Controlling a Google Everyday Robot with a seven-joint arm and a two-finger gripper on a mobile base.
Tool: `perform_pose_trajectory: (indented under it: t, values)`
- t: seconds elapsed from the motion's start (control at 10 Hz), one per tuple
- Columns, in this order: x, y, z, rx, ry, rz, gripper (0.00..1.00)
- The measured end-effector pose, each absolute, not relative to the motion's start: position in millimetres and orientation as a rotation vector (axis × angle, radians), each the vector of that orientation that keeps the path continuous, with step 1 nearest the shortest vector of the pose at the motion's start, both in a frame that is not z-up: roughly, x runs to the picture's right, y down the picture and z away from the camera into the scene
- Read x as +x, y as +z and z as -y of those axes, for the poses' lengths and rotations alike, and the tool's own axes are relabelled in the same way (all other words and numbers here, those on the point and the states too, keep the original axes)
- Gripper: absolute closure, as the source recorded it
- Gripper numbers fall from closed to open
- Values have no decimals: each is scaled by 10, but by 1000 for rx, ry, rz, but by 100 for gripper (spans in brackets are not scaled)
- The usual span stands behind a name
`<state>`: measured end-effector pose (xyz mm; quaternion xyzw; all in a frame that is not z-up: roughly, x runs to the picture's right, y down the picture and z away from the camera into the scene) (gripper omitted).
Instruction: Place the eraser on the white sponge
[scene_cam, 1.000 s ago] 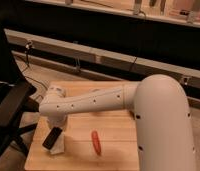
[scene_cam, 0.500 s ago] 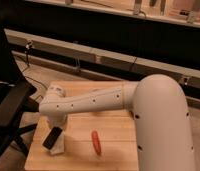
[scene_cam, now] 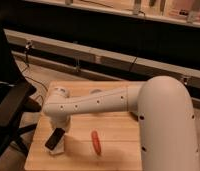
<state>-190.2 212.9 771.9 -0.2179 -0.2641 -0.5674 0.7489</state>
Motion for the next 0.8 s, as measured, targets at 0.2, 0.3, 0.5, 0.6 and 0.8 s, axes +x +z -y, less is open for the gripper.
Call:
perform_pose_trajectory:
  t: [0.2,0.3,0.5,0.6,0.8]
  values:
    - [-1887,7739,-2167,-491,-1241,591,20]
    - [-1884,7745,-2182,-497,-1248,596,20]
    - [-1917,7746,-2210,-502,-1264,609,20]
    - [-1917,7746,-2210,-502,-1267,612,20]
    - [-1917,7750,-2219,-500,-1267,614,20]
